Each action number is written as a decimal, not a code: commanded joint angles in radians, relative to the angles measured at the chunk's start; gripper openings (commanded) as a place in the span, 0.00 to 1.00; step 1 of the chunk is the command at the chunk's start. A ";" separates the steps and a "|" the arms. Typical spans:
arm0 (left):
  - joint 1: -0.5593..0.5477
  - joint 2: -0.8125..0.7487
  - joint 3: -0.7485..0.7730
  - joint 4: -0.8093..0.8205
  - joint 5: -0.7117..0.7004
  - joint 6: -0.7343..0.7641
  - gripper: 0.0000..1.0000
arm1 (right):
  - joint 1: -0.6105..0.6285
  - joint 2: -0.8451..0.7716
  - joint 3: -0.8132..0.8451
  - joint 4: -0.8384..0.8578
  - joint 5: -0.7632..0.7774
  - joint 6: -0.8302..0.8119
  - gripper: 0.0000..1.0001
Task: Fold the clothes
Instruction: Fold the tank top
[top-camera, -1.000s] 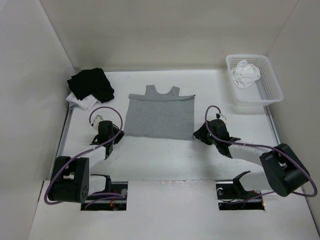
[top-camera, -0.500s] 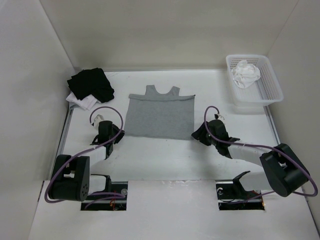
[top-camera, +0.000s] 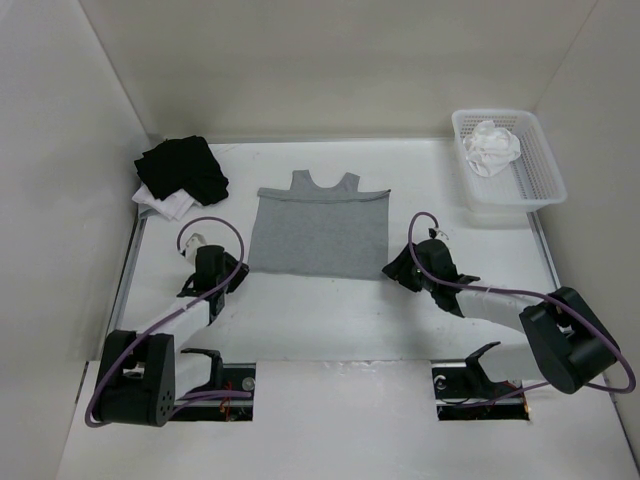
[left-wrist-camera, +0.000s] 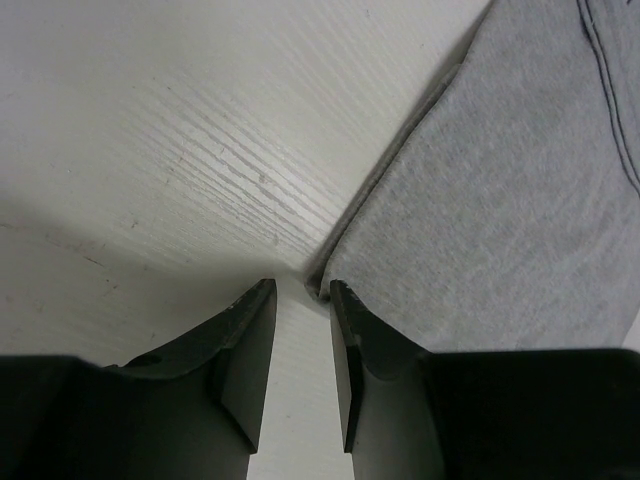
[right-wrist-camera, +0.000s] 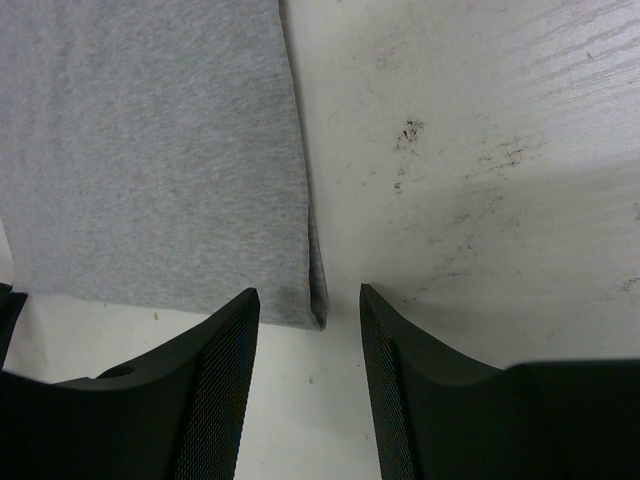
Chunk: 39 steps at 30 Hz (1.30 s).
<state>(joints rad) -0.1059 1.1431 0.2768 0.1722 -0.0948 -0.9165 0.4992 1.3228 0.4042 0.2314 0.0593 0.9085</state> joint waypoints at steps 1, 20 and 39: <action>-0.010 0.009 0.021 -0.043 -0.020 0.018 0.28 | 0.011 0.015 0.021 -0.029 -0.003 -0.005 0.50; -0.036 0.058 0.050 -0.004 -0.019 -0.002 0.09 | 0.020 0.013 0.019 -0.035 0.002 0.000 0.50; -0.048 0.018 0.013 0.102 -0.008 -0.001 0.02 | 0.045 0.076 0.071 -0.086 0.017 0.006 0.14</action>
<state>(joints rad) -0.1471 1.1950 0.3069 0.2092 -0.1013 -0.9237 0.5320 1.3792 0.4561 0.1658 0.0593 0.9138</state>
